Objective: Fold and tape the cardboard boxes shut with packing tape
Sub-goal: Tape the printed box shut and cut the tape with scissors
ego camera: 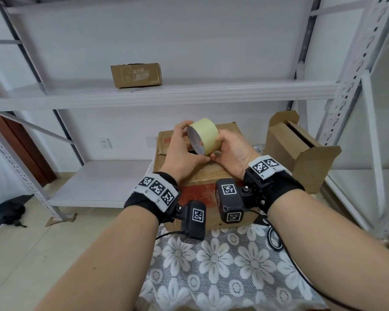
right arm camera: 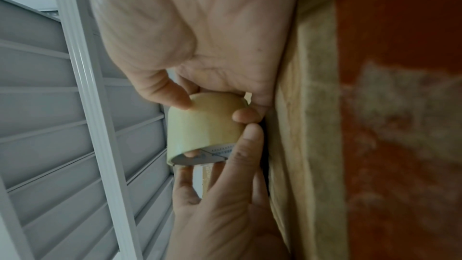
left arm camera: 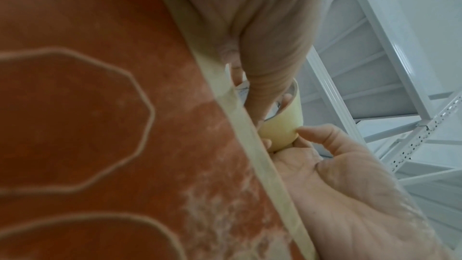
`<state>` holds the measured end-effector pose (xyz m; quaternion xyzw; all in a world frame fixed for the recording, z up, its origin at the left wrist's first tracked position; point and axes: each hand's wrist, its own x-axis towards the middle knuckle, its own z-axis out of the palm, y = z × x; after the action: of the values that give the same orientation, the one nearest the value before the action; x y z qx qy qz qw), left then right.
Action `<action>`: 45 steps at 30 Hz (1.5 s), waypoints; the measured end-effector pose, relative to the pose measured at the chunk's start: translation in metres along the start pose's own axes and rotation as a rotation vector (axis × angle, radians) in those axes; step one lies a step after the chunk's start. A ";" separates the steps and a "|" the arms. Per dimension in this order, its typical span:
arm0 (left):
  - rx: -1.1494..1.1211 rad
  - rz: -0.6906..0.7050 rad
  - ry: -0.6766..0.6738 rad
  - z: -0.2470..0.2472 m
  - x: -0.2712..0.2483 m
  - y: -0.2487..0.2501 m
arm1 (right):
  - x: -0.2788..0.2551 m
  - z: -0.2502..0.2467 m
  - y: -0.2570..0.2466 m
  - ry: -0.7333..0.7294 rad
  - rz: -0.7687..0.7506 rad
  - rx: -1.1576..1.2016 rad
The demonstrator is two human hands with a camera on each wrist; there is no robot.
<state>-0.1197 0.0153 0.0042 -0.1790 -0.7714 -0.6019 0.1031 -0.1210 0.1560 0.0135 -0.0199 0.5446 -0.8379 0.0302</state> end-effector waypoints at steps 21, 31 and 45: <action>-0.015 -0.047 0.025 0.001 -0.001 0.001 | 0.001 -0.002 0.001 0.018 -0.017 0.015; -0.027 -0.078 0.017 -0.001 -0.001 0.002 | -0.002 -0.003 0.001 -0.057 -0.058 -0.002; 0.031 -0.074 0.041 0.001 0.000 -0.002 | 0.000 0.003 -0.002 0.045 0.012 -0.010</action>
<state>-0.1207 0.0156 0.0026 -0.1363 -0.7845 -0.5967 0.0994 -0.1214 0.1543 0.0161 0.0023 0.5496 -0.8351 0.0228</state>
